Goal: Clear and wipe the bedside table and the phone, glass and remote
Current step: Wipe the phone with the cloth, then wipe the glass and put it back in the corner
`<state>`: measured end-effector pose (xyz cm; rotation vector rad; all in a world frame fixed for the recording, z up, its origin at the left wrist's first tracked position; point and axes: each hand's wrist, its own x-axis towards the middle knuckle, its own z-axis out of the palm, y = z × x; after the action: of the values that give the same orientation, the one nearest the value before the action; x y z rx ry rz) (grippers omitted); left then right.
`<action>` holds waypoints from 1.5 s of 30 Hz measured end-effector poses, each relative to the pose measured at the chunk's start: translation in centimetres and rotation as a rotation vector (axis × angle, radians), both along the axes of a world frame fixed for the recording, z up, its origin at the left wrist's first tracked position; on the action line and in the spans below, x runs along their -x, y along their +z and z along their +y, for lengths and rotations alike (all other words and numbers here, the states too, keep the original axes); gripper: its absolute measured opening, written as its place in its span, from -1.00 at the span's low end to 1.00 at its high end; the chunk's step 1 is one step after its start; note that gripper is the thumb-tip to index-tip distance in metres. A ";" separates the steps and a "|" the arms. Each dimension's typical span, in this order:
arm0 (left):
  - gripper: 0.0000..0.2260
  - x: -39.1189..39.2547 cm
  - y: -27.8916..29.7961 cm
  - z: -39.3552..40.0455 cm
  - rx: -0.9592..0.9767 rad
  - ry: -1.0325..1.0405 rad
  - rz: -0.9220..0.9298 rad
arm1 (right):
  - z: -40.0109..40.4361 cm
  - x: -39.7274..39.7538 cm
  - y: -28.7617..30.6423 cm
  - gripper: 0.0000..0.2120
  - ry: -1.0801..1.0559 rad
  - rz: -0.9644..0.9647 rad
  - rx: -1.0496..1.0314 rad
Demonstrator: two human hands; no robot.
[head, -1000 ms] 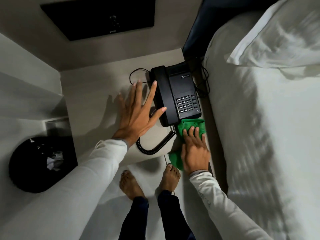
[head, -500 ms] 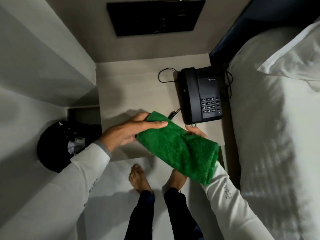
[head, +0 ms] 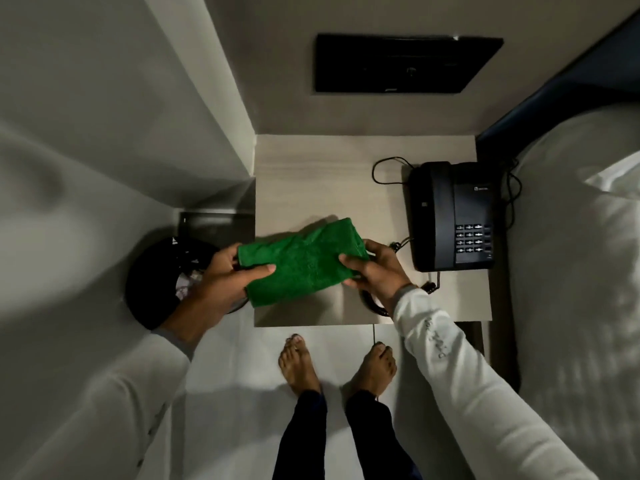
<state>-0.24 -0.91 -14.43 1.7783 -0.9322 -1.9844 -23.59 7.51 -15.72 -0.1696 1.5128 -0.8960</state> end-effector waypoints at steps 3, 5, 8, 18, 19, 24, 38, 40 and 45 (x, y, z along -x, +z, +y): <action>-0.68 -0.7 -0.5 1.2 -0.116 -0.022 -0.092 | -4.3 -0.4 -0.5 -0.74 0.114 0.221 0.060; -0.75 -1.0 -1.2 1.9 -0.136 -0.056 -0.141 | -7.7 -0.8 -0.7 -0.68 0.193 0.332 0.099; -0.82 -0.6 -2.9 2.1 -0.174 0.004 -0.217 | -12.2 -2.3 -0.6 -0.62 0.324 0.415 0.121; -0.30 2.9 2.7 -0.4 0.929 -0.709 -1.006 | -6.2 0.1 5.2 -0.41 0.581 1.244 0.217; -0.30 5.1 4.3 -0.8 1.060 -0.763 -0.976 | -4.5 1.5 6.5 -0.39 0.537 1.396 0.239; -0.42 19.9 11.5 -0.4 1.664 -0.932 -0.689 | 5.3 10.7 12.9 -0.40 0.038 1.785 0.151; -0.46 47.7 15.9 27.6 2.205 -1.401 0.158 | 35.8 23.5 16.2 -0.21 -0.767 1.472 -0.759; -0.46 48.4 14.9 29.7 2.179 -1.458 0.195 | 37.2 23.6 14.6 -0.11 -0.862 1.214 -0.682; -0.49 48.2 13.3 30.1 2.105 -1.407 0.259 | 36.3 23.8 13.5 -0.01 -1.036 1.164 -0.407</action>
<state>-48.44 29.18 -1.09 -0.5087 -2.6727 -0.2525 -47.43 43.78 -2.26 0.5505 2.9522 -1.3404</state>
